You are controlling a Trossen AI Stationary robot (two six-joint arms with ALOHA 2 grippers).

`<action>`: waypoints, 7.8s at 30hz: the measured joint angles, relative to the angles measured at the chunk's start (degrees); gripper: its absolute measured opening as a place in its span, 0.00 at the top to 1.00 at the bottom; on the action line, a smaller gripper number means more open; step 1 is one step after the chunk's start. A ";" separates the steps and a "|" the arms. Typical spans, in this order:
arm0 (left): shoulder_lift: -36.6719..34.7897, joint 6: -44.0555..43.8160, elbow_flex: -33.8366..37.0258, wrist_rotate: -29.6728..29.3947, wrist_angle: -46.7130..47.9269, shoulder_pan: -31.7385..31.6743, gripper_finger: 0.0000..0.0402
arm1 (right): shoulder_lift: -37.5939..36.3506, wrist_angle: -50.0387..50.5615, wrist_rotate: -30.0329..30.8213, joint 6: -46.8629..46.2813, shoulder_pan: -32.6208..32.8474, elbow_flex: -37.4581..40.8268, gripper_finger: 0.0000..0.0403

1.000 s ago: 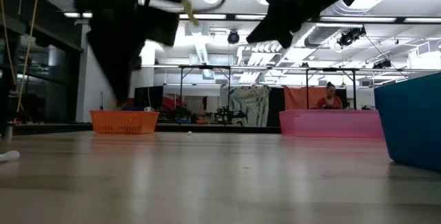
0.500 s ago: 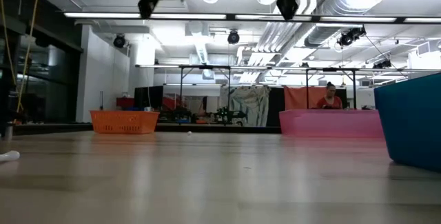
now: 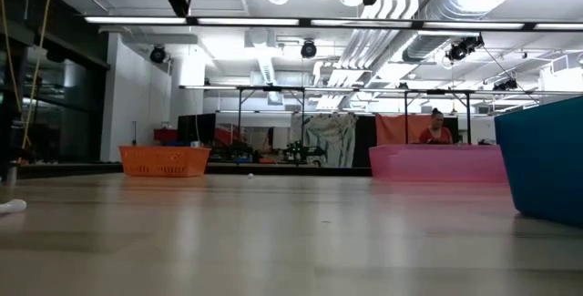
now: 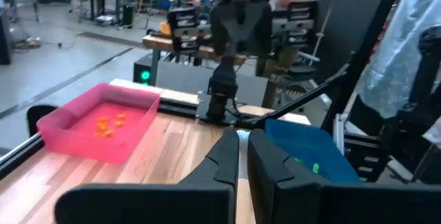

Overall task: Sort Halloween decoration
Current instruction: Put the white bone toy into the black bin, then put the bottom right white bone toy into the black bin

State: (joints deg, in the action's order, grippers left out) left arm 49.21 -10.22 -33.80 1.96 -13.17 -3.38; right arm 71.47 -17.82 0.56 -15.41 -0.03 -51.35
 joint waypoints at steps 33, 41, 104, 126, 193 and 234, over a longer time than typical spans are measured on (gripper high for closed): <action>3.29 -25.04 -8.98 -2.75 34.33 34.18 0.99 | 0.51 8.62 -0.36 -0.13 0.19 0.00 1.00; 12.42 -41.12 -11.73 -8.95 49.09 55.01 0.99 | 0.51 10.86 -0.35 0.88 0.02 0.00 1.00; -4.22 -1.07 2.79 -21.29 -3.98 14.13 0.92 | 0.51 -1.83 -4.79 1.00 0.40 0.00 1.00; -1.89 -3.73 2.23 -16.65 -2.27 12.28 1.00 | 0.51 -1.29 -3.53 0.87 1.31 0.00 1.00; 54.84 48.23 -25.46 1.89 45.05 33.04 0.69 | 0.54 12.96 2.99 -2.59 1.15 0.00 1.00; 33.98 26.71 -25.16 7.91 51.30 11.67 1.00 | 0.54 12.94 3.59 -2.13 1.15 0.00 1.00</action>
State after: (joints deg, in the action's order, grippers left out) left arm 83.18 16.49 -58.96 9.87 38.13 8.30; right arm 72.01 -4.89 4.15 -17.54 1.13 -51.35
